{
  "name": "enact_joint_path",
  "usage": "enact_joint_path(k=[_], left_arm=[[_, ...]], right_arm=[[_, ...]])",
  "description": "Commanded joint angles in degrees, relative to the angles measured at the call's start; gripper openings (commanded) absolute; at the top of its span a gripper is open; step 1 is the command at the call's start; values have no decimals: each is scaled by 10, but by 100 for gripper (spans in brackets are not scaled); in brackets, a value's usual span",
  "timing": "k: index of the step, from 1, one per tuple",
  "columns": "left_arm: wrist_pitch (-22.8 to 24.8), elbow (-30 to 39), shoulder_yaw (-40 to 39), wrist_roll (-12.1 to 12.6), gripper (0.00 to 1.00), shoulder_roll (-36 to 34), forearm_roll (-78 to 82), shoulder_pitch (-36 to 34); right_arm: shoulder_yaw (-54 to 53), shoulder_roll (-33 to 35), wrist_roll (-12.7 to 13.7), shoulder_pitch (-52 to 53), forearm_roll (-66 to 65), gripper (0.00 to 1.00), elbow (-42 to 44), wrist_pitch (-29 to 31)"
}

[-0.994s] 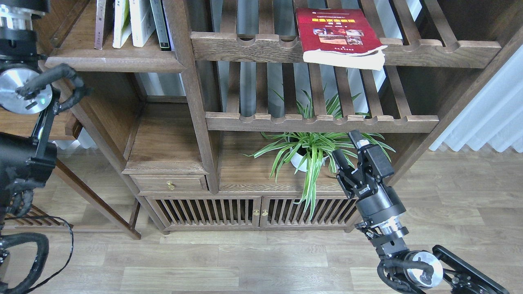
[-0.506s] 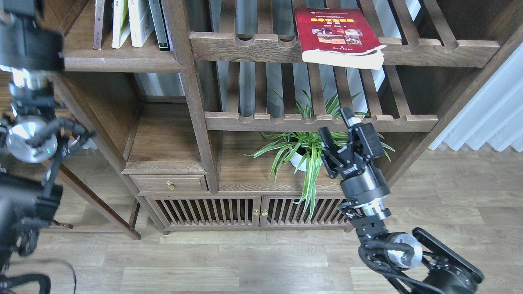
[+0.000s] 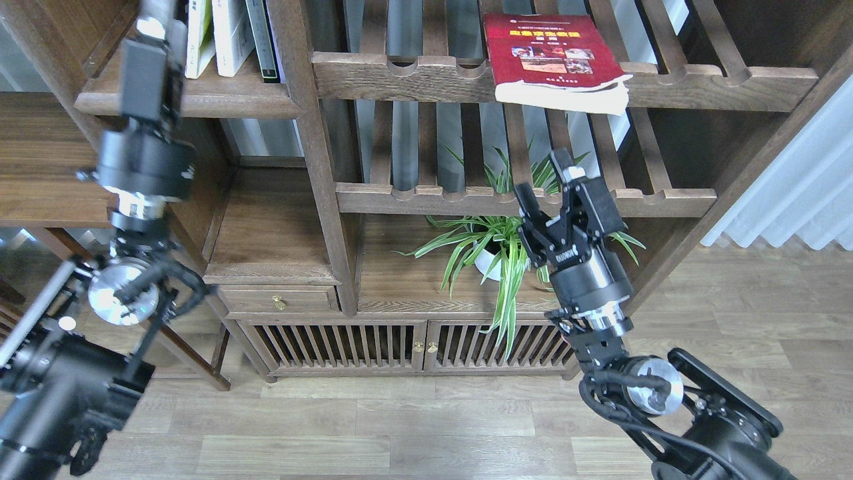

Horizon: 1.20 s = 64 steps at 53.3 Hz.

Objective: Organize books on shelf
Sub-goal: 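Withdraw the left arm and raise the right gripper toward the red book, then push the right gripper against the red book's lower edge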

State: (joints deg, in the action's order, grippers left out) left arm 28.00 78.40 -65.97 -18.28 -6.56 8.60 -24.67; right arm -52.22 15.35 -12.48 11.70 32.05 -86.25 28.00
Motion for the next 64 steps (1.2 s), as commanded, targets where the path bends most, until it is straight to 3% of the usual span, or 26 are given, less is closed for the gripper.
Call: enact_joint_path(k=[1,12,41,64], left_arm=[[0,-4,43,20,100,-3,1,20],[0,-29,82,78,100,3,2,39],[0,-57,106,79,100,14,2,41],[0,-66,99,79,100,12,1,45]], right_arm=[[2,-1,1,-2,-8,91,-1,0],[-10,8,0,1,-16,91,-1,0],[-31,15,1,46,-15,85,-1,0],[-30,13,1,56,-15,86,-2,0]])
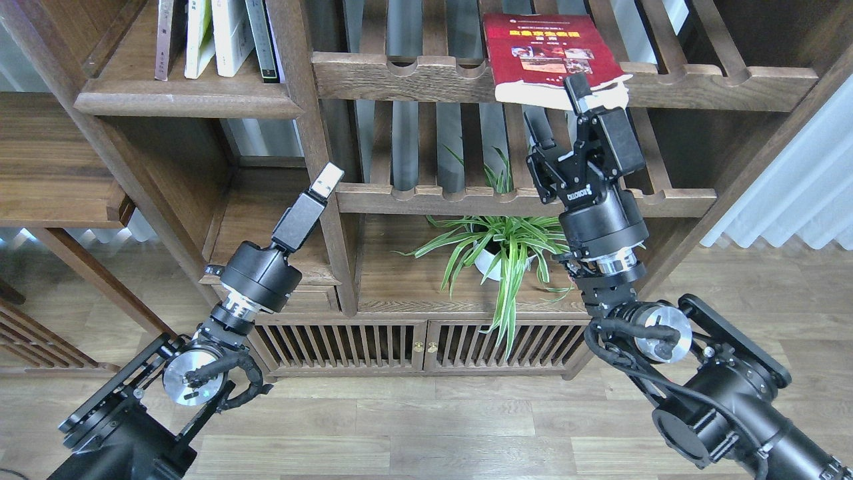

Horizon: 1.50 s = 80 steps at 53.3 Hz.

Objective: Organize books on shelf
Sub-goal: 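Push the right gripper against the red book's lower edge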

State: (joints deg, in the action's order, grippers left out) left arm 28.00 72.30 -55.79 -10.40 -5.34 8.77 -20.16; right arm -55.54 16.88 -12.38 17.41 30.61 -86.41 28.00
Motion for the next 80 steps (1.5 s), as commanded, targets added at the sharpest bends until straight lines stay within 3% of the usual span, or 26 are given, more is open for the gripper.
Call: enact_joint_path(k=[1,50,80], left_arm=[[0,-5,-3,0,100,0,-1,-1],[0,-17,-8,-1,100,2,-1,1],[0,-24,-7,0,100,2,-1,0]], right_arm=[[4,-3,1,-1,-1,87,-1,0],[1,-11,1,-1,2,87,26,-5],[-14,-21,1,21,5,86,33,-76]])
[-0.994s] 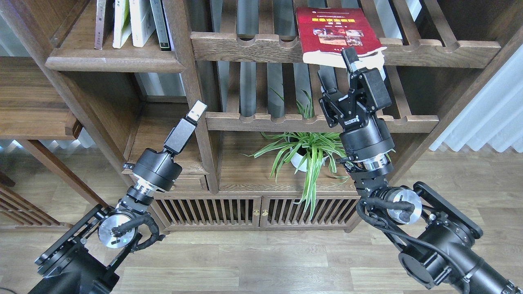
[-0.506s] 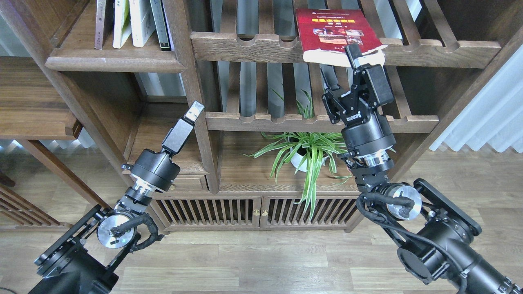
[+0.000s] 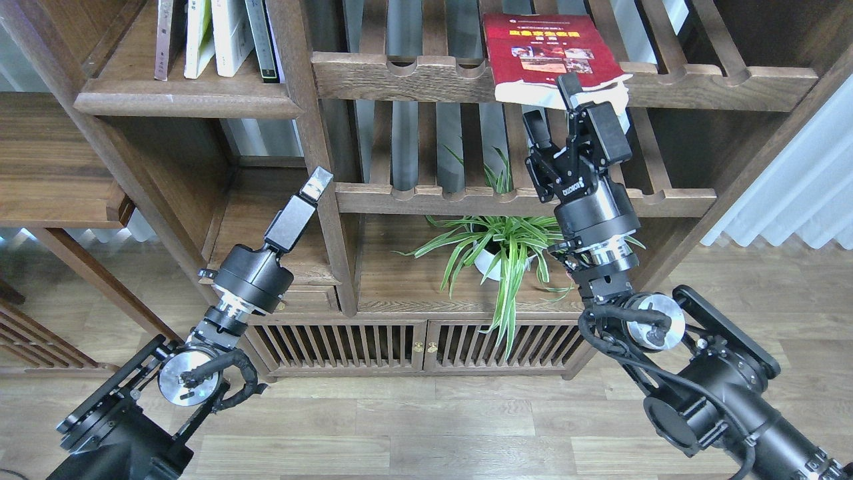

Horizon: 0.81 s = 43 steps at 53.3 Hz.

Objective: Organize books on shelf
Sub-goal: 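Push the right gripper against the red book's lower edge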

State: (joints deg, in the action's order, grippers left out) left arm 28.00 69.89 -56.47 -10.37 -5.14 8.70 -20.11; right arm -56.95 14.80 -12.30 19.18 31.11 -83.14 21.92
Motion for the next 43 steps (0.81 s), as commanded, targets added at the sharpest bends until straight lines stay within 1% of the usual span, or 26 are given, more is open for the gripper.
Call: enact_joint_path(k=[1,22,37,41,43], left_arm=[[0,-1,0,0,100,0,0,0],[0,-1,-1,-1,100,0,0,1],[0,-2,-1,-2,100,0,0,1],[0,-6,-1,-2,100,0,0,1],[0,-10,-1,-6,100,0,0,1]], right_arm=[[-1,0,0,4,0,86,0,-17],[-17,0,1,19,1,86,0,-71],[-18,1,1,32,1,84,1,-87],[-27,1,1,34,1,85,3,-99],[-39,-2,1,37,1,84,3,-119]])
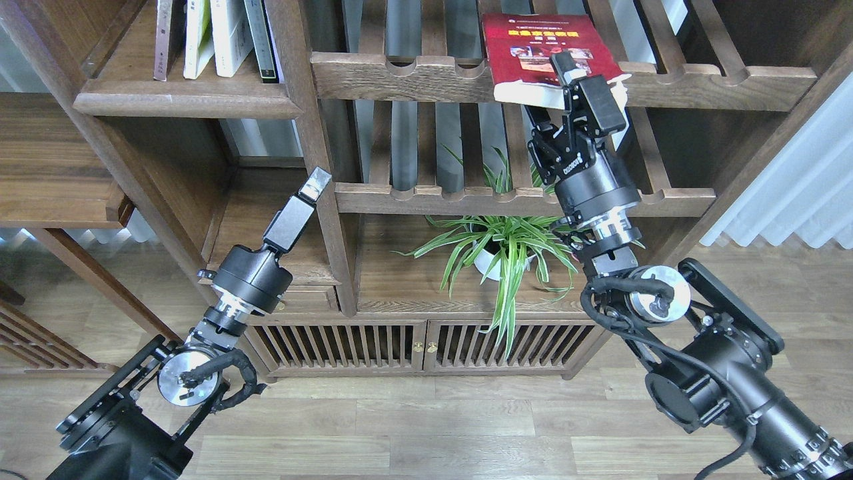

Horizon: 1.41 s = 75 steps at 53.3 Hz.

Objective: Organize books on shelf
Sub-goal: 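Push the right gripper against the red book's lower edge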

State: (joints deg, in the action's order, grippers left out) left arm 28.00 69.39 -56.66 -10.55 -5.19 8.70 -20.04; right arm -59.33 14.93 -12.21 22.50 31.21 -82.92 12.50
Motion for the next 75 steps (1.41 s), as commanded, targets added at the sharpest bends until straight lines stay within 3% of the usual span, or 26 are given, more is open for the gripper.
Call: enact_joint_path(k=[1,18,33,42,50,53,54,60,68,75], left_arm=[[0,-5,0,-4,100,0,0,0],[0,-10,0,-5,100,3,-1,-1],[0,-14,-5,-6,100,4,-2,-1],[0,-15,-5,-2,100,4,-9,0],[0,-15,-5,-2,100,4,-9,-1],[0,-16,-5,-2,100,3,-9,0],[0,-16,-5,-2,100,3,-9,0],[0,-16,-5,-1,100,3,-9,-1],[0,-15,-5,-1,100,3,-9,0],[0,-16,-3,2,100,2,-9,2]], right_arm=[[-17,-4,1,3,0,84,1,-27],[-23,-8,3,10,0,73,1,-34],[-24,-8,3,11,1,71,2,-63],[-32,-8,3,10,0,59,2,-64],[-32,-8,3,10,0,54,4,-64],[-32,-8,3,10,0,49,4,-64],[-34,-8,3,9,0,43,4,-64],[-39,-10,3,8,0,39,4,-64],[-41,-17,2,4,0,25,4,-58],[-43,-17,-1,4,1,23,4,-55]])
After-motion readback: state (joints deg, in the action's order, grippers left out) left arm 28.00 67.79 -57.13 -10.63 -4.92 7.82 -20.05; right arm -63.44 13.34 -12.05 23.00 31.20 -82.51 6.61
